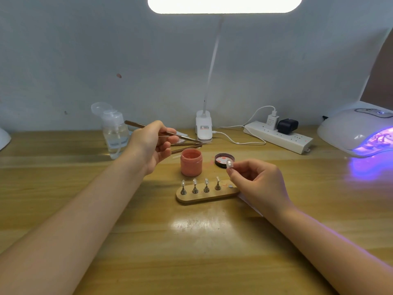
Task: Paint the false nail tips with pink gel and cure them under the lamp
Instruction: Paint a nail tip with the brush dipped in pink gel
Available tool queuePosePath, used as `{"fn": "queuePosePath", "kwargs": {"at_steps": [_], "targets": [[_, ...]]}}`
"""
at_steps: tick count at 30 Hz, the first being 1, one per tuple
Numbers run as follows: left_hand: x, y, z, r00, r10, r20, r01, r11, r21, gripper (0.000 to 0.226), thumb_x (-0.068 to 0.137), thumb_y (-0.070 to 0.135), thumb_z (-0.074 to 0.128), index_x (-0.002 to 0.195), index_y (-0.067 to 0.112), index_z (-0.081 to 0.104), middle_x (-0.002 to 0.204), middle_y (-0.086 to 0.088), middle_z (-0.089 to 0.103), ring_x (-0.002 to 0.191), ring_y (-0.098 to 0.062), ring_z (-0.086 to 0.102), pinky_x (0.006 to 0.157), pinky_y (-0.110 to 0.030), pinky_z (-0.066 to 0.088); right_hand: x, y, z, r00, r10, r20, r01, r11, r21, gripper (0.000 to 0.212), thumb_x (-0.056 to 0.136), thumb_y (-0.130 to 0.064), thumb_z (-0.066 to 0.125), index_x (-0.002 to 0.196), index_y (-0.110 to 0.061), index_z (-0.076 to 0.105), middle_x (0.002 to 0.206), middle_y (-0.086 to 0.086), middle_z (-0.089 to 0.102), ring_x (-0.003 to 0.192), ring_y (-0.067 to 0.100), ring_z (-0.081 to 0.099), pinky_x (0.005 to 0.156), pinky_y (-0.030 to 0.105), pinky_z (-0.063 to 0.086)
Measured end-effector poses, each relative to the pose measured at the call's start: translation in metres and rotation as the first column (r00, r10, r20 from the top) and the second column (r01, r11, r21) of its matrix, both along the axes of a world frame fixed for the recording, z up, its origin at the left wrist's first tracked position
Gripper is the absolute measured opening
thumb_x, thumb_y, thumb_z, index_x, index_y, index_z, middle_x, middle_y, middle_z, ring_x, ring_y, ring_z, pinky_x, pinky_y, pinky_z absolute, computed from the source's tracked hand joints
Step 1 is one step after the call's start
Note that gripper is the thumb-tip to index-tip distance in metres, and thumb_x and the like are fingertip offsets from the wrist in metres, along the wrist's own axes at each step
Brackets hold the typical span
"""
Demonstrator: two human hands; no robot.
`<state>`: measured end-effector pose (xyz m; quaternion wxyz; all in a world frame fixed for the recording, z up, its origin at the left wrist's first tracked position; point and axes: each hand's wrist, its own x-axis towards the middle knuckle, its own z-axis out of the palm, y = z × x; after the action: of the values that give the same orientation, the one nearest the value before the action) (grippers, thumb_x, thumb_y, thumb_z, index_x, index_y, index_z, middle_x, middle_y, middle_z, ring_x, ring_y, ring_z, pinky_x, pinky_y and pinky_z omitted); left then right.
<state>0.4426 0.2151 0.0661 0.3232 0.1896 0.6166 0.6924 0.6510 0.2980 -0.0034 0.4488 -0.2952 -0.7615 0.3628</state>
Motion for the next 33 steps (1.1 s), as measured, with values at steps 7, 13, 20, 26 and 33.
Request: {"fn": "queuePosePath", "kwargs": {"at_steps": [7, 13, 20, 26, 33], "targets": [[0.014, -0.022, 0.008, 0.976, -0.181, -0.125, 0.206, 0.952, 0.227, 0.007, 0.090, 0.004, 0.062, 0.093, 0.002, 0.068, 0.070, -0.006, 0.071, 0.059, -0.010, 0.066, 0.059, -0.024, 0.057, 0.001, -0.001, 0.001, 0.999, 0.027, 0.042, -0.028, 0.999, 0.036, 0.009, 0.082, -0.017, 0.073, 0.086, -0.024, 0.074, 0.076, -0.005, 0.072, 0.069, 0.013, 0.066, 0.069, 0.035, 0.057], [0.048, -0.047, -0.024, 0.803, -0.090, -0.588, 0.284, 0.927, 0.245, 0.009, 0.089, 0.007, 0.065, 0.089, 0.015, 0.069, 0.079, -0.006, 0.073, 0.073, -0.016, 0.071, 0.066, -0.025, 0.058, 0.000, -0.002, 0.001, 0.999, 0.030, 0.028, -0.031, 0.998, 0.061, 0.010, 0.082, -0.014, 0.073, 0.085, -0.023, 0.073, 0.074, -0.003, 0.071, 0.068, 0.015, 0.065, 0.069, 0.038, 0.056], [0.069, -0.058, -0.041, 0.632, 0.022, -0.775, 0.286, 0.922, 0.260, 0.013, 0.087, 0.022, 0.067, 0.100, 0.022, 0.070, 0.093, 0.006, 0.072, 0.085, -0.012, 0.071, 0.066, -0.015, 0.054, 0.001, -0.003, 0.001, 0.999, 0.031, -0.007, -0.031, 0.995, 0.096, 0.018, 0.083, -0.015, 0.072, 0.089, -0.031, 0.068, 0.079, -0.009, 0.071, 0.072, 0.011, 0.065, 0.068, 0.037, 0.056], [0.070, -0.059, -0.049, 0.514, 0.047, -0.856, 0.285, 0.932, 0.223, 0.014, 0.089, 0.020, 0.065, 0.101, 0.013, 0.070, 0.094, 0.002, 0.073, 0.085, -0.006, 0.069, 0.070, -0.015, 0.053, 0.001, -0.002, 0.001, 0.999, 0.039, -0.022, -0.036, 0.992, 0.124, 0.012, 0.083, -0.015, 0.072, 0.089, -0.026, 0.070, 0.076, -0.007, 0.070, 0.069, 0.015, 0.064, 0.067, 0.040, 0.054], [0.071, -0.057, -0.054, 0.418, 0.113, -0.902, 0.298, 0.921, 0.253, 0.015, 0.090, 0.015, 0.066, 0.100, 0.004, 0.070, 0.085, -0.003, 0.073, 0.081, -0.008, 0.070, 0.071, -0.021, 0.055, 0.001, -0.002, 0.000, 0.999, 0.049, -0.011, -0.047, 0.987, 0.152, 0.013, 0.083, -0.010, 0.072, 0.093, -0.018, 0.073, 0.078, -0.004, 0.070, 0.070, 0.016, 0.064, 0.068, 0.039, 0.055]]}}
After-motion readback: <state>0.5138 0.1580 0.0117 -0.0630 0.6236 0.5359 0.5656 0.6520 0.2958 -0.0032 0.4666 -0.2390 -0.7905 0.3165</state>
